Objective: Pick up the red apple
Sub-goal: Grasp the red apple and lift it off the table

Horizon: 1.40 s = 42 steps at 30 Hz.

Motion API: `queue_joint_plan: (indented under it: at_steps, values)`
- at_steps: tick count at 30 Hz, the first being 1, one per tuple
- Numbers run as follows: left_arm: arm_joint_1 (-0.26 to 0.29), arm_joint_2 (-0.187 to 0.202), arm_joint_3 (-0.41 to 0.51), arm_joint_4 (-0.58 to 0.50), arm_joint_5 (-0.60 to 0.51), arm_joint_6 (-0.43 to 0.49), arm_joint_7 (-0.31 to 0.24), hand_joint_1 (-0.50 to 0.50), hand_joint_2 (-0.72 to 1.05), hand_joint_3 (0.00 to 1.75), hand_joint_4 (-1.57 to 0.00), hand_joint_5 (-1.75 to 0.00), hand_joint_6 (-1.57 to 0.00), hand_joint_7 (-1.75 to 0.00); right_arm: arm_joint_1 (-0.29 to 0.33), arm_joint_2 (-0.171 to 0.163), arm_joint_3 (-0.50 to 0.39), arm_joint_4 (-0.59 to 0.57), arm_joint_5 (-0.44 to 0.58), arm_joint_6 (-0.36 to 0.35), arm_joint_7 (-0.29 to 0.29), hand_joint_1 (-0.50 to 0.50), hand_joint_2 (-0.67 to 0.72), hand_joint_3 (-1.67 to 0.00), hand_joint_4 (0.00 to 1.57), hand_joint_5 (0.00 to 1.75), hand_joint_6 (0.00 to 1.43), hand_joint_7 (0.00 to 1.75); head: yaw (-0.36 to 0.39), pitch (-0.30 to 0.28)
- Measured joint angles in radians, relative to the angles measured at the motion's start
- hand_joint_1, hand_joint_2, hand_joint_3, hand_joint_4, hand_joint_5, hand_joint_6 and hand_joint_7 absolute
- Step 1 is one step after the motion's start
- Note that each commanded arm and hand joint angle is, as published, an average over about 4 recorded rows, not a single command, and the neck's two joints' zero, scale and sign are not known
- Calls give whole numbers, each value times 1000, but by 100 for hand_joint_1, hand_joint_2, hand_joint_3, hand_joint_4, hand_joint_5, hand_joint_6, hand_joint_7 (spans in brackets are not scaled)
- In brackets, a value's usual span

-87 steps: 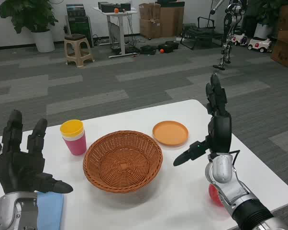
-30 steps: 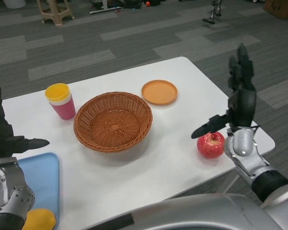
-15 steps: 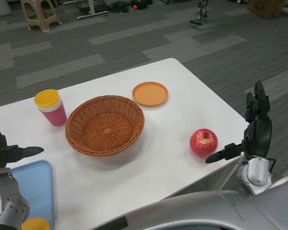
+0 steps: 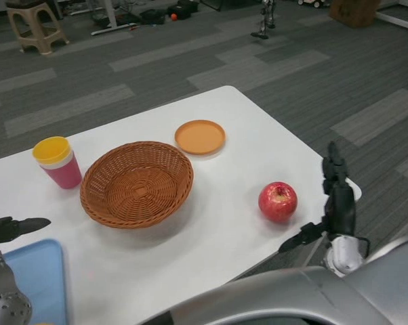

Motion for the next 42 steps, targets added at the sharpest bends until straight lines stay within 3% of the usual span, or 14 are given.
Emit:
queue_joint_plan:
  at_steps: [8,18,27,42]
  values:
    - [-4,0,-2,1,0,-2,0,-28,-28,0,0,-72,0,-21,-155,26,14,181,17,0,113,-47,60,0,4,0,0,0,-34,24]
    - [-5,-2,0,2,0,-4,1,-28,-30,0,0,-72,0,-21,-322,31,19,451,20,1,152,-50,66,0,9,0,0,0,-59,30]
    - [-5,-6,1,1,2,-4,1,-26,-28,0,0,-77,0,-21,-367,36,39,540,20,3,163,-46,66,0,14,0,0,0,-60,21]
    - [-4,-11,-1,-8,3,-4,1,-26,-28,0,0,-72,0,-21,-371,41,125,585,19,3,172,-46,55,0,16,0,0,0,-66,51]
